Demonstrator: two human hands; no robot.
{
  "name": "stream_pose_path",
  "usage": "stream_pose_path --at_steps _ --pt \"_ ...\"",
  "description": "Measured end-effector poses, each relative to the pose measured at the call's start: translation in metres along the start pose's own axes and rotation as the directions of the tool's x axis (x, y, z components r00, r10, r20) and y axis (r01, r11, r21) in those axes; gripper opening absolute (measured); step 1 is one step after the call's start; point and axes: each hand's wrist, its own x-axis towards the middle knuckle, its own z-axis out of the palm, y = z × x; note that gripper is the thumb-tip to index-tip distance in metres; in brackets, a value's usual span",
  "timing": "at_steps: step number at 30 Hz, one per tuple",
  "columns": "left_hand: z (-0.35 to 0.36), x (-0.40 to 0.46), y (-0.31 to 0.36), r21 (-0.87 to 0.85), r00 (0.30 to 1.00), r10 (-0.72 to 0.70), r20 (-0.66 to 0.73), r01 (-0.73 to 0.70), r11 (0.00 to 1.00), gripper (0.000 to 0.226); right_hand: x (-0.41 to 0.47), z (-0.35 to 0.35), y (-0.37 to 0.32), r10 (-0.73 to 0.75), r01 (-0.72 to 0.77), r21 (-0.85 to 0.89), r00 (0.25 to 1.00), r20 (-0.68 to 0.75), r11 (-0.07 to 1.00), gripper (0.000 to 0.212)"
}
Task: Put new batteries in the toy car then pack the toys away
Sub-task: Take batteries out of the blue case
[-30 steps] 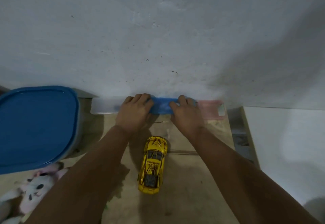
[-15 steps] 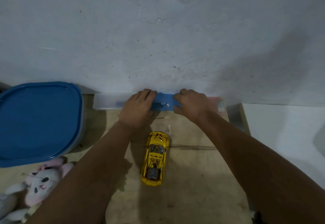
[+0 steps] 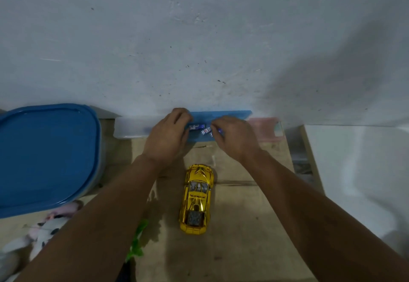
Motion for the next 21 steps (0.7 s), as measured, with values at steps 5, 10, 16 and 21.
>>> stream_pose_path --at_steps 5,10,16,21 --pt "0.005 -0.003 -0.005 0.037 1.000 0.024 -0.018 -0.023 0.999 0.034 -0.006 0.022 0.002 -0.122 0.147 -0.184 0.983 0.138 0.972 0.047" --pt "0.006 -0.006 -0.013 0.075 0.995 0.096 0.032 -0.098 0.992 0.055 -0.008 0.037 0.000 -0.088 0.103 -0.139 0.990 0.113 0.985 0.038" --pt "0.009 -0.007 -0.016 0.112 0.994 0.089 0.059 -0.095 0.989 0.069 -0.001 0.042 -0.001 -0.073 0.087 -0.099 0.989 0.132 0.991 0.045" --pt "0.009 -0.006 -0.015 0.103 0.995 0.064 0.072 -0.071 0.992 0.066 0.004 0.043 0.005 -0.108 0.107 0.033 0.993 0.039 0.994 0.043"
